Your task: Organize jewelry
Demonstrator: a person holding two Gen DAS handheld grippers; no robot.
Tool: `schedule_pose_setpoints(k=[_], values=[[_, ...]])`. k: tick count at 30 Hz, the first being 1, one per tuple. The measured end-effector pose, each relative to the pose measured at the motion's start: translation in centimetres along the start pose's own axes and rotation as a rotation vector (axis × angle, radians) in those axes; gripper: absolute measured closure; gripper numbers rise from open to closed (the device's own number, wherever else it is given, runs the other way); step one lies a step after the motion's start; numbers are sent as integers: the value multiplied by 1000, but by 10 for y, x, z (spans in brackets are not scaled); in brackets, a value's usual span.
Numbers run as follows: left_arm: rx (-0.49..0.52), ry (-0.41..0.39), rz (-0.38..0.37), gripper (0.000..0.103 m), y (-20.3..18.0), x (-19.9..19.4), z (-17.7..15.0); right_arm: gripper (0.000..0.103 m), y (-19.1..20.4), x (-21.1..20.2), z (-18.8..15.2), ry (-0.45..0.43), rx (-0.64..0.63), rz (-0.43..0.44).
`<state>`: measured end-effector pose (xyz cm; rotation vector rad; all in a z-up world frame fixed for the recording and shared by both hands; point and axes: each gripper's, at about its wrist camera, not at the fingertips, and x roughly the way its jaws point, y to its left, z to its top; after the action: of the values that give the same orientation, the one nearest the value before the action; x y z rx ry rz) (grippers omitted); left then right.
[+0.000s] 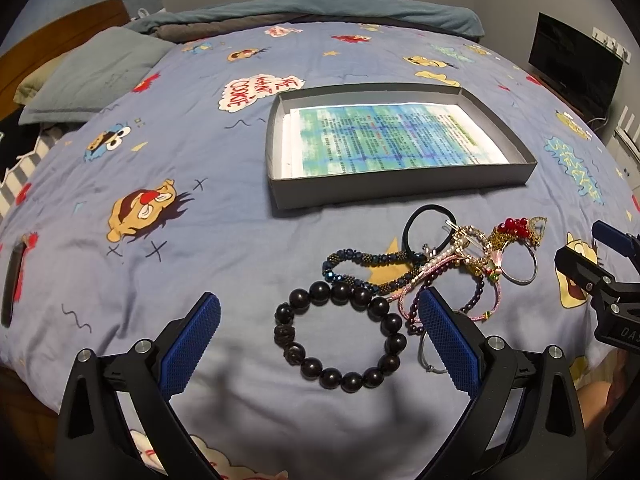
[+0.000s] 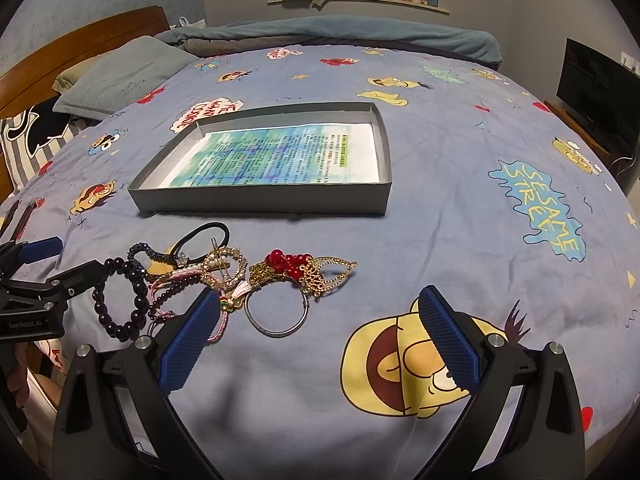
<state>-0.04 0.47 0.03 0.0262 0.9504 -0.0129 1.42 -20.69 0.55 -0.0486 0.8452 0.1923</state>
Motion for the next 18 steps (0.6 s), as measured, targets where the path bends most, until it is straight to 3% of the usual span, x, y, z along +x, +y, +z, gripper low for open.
schedule_pose_setpoints(k=[18], values=[[3,4,-3,5,0,1,-1,5,1,2,-1,5,-6,2]])
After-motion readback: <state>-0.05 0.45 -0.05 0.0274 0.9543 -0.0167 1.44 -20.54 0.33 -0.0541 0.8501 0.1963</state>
